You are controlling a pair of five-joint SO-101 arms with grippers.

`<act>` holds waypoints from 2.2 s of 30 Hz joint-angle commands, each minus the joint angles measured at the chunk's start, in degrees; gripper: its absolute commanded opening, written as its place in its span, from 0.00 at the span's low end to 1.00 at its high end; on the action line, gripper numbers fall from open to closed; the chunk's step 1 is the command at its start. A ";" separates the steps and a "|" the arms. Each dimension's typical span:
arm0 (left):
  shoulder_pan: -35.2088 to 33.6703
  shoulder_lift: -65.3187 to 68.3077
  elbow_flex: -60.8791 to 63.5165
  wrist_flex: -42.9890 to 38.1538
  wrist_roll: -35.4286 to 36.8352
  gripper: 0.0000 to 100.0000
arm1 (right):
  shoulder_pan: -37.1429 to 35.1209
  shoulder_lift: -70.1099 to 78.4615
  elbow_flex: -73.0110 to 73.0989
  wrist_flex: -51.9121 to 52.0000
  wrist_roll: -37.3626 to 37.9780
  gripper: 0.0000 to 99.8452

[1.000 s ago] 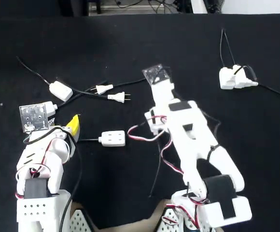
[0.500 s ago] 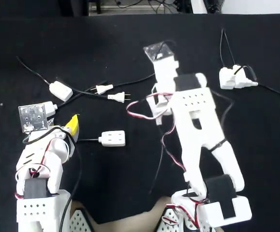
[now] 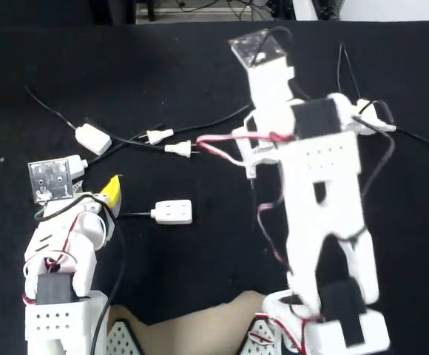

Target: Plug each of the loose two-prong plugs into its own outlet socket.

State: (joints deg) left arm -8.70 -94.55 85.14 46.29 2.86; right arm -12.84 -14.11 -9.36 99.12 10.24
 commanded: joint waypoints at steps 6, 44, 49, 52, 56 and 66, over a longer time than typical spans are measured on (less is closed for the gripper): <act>-0.48 -0.70 -2.33 -1.05 0.35 0.23 | -4.22 -10.59 -4.18 1.32 -0.44 0.01; -0.48 -0.70 -2.24 -1.05 0.35 0.23 | -2.64 -14.29 49.71 -37.80 -0.53 0.04; -0.48 -0.70 -2.15 -1.05 0.35 0.23 | 2.02 -12.53 52.70 -44.40 -2.11 0.19; -0.48 -0.70 -2.15 -1.05 0.35 0.23 | 4.04 -8.13 52.70 -48.18 -1.58 0.20; -0.48 -0.70 -2.07 -1.05 0.35 0.23 | 7.03 -3.91 50.07 -49.05 -1.93 0.20; -0.57 -0.70 -2.15 -1.05 0.35 0.23 | 1.67 -1.98 50.07 -43.25 -0.70 0.20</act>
State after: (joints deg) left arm -8.70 -94.55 85.14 46.29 2.86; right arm -10.90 -16.40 42.95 56.48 8.57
